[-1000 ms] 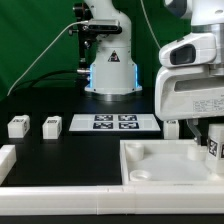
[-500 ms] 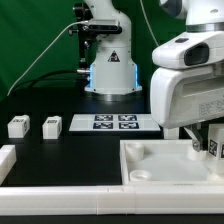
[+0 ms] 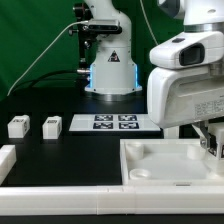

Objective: Assemble one leg

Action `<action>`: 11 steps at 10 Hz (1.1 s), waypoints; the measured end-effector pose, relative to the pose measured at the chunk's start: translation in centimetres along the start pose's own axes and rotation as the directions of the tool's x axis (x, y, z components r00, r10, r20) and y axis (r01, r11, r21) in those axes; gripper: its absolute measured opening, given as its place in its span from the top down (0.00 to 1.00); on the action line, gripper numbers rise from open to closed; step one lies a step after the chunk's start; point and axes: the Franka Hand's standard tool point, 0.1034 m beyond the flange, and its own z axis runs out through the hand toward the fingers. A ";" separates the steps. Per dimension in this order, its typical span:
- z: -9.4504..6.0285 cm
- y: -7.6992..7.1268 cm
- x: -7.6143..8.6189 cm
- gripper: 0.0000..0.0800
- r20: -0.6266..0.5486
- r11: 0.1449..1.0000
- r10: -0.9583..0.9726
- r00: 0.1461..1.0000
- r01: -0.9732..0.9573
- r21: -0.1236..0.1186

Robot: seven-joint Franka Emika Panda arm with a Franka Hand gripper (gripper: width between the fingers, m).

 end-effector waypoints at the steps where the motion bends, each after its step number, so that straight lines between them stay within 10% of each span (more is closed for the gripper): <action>1: 0.0 0.0 0.0 0.63 0.000 1.000 0.001 1.000 -0.001 0.000; 5: 0.0 0.1 0.0 0.63 0.000 0.926 0.377 0.926 -0.377 0.006; 11: 0.1 -0.1 -0.1 0.63 0.014 0.395 0.919 0.395 -0.919 0.013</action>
Offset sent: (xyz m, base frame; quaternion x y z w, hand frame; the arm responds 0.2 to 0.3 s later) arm 0.0000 0.0000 0.0000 0.0000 0.0000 0.2955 0.9553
